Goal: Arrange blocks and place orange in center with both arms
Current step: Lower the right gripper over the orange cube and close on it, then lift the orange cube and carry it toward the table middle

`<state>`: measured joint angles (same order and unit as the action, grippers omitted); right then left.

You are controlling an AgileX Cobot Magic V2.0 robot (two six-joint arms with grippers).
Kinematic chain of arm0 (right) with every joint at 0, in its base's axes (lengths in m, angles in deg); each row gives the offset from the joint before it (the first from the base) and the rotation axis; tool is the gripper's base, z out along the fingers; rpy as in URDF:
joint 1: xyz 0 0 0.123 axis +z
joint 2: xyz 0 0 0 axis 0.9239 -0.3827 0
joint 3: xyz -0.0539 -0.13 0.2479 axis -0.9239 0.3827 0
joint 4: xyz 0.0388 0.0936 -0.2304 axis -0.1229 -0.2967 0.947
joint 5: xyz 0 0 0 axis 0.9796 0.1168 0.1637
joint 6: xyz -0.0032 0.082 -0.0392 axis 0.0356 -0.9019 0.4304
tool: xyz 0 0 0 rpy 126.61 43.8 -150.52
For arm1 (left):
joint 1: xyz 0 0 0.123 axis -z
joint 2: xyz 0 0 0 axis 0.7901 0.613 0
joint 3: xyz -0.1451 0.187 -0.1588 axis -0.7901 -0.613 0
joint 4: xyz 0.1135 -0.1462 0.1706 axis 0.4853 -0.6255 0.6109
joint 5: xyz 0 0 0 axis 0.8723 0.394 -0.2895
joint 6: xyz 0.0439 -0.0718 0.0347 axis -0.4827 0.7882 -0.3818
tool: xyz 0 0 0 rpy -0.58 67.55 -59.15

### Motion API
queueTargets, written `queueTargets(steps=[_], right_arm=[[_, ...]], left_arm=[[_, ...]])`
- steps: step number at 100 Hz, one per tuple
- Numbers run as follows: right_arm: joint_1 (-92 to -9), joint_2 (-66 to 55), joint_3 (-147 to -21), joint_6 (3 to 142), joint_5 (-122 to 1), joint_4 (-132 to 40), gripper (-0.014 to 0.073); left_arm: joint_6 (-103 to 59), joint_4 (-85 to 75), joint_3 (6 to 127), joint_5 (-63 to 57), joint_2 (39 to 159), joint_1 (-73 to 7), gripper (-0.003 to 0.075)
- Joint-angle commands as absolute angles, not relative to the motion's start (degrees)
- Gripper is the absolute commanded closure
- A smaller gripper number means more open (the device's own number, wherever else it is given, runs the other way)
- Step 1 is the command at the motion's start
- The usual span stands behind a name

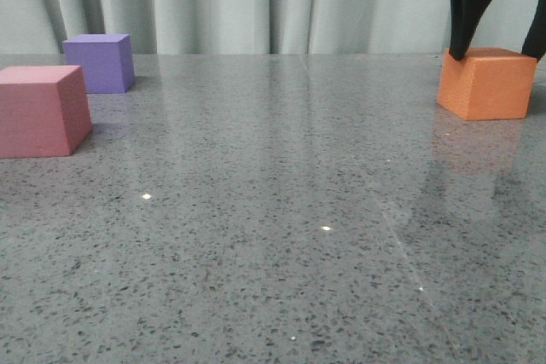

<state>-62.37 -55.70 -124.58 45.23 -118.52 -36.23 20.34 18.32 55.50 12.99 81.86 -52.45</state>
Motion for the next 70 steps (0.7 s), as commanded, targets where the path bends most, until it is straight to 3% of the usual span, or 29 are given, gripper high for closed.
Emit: queueTargets(steps=[1, 36, 46, 58, 70], right_arm=[[-62.4, -53.6, -126.4, 45.8, -116.8, -35.9, 0.0013], [-62.4, -55.6, -126.4, 45.8, -117.1, -35.9, 0.0029], [-62.4, -55.6, -126.4, 45.8, -117.2, -35.9, 0.0128], [-62.4, -55.6, -126.4, 45.8, -117.0, -35.9, 0.0312], [-62.4, -55.6, -126.4, 45.8, -117.4, -36.0, 0.0396]], left_arm=[[20.8, 17.7, 57.1, 9.0, 82.2, -52.5, 0.0122], [20.8, 17.7, 57.1, 9.0, 82.2, -52.5, 0.0122], [20.8, 17.7, 57.1, 9.0, 82.2, -52.5, 0.0122], [20.8, 17.7, 57.1, 9.0, 82.2, -52.5, 0.0122], [20.8, 17.7, 57.1, 9.0, 82.2, -52.5, 0.0122]])
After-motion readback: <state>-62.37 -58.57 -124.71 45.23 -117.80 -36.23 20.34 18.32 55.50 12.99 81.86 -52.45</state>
